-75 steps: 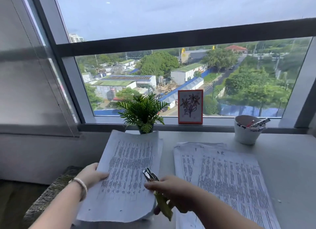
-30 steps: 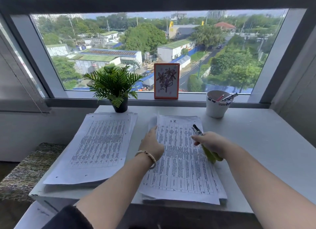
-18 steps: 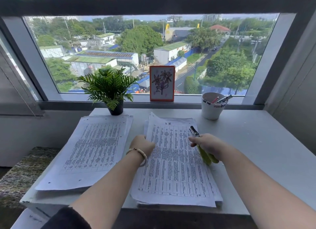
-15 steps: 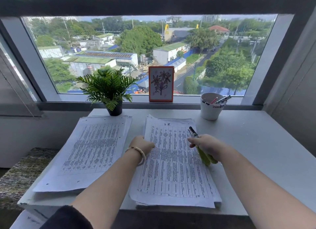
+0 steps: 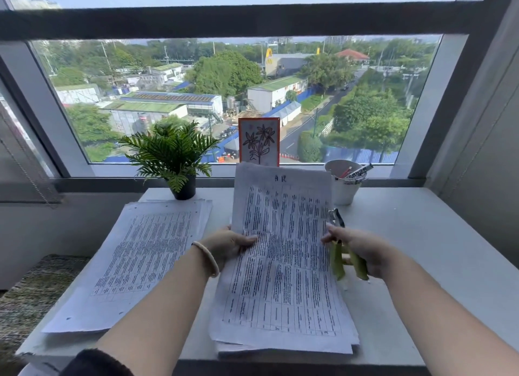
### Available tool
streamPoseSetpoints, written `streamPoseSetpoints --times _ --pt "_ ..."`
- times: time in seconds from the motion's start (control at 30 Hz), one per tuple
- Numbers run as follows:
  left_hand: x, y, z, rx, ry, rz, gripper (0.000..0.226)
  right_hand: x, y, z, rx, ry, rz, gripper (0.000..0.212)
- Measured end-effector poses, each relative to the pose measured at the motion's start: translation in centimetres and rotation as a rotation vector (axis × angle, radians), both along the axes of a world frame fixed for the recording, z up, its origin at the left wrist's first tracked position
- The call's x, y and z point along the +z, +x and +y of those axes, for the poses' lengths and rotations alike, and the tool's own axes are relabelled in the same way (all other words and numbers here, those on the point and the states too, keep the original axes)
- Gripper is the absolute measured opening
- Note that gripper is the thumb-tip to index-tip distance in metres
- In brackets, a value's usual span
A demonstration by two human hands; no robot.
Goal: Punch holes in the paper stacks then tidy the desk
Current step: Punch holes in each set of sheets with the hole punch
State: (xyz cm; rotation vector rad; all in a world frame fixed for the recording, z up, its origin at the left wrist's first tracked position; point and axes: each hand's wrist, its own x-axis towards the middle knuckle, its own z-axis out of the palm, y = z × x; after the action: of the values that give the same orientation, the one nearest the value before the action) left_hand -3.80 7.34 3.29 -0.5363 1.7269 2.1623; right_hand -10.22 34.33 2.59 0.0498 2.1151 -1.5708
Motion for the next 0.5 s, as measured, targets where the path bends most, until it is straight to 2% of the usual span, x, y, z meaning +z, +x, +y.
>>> streamPoseSetpoints --times 0.07,0.13,0.23,0.33,0.5 --pt "0.6 0.2 -0.2 -0.043 0.033 -0.013 0.018 0.3 0.2 0.8 -0.029 -0.168 -0.092 0.037" --pt "0.7 -0.1 0.0 -0.06 -0.02 -0.057 0.02 0.6 0.4 1.4 -0.051 -0.274 -0.162 0.037" --pt "1.4 -0.7 1.6 -0.049 -0.153 -0.058 0.025 1.6 0.3 2.4 -0.063 -0.326 -0.147 0.038" --pt "3.1 -1.4 4.0 0.043 -0.138 0.114 0.029 4.6 0.7 3.6 -0.015 -0.216 0.025 0.043" --pt "5.9 -1.7 8.6 0.11 -0.181 0.487 0.029 9.6 2.5 7.2 -0.125 -0.079 0.512 0.082"
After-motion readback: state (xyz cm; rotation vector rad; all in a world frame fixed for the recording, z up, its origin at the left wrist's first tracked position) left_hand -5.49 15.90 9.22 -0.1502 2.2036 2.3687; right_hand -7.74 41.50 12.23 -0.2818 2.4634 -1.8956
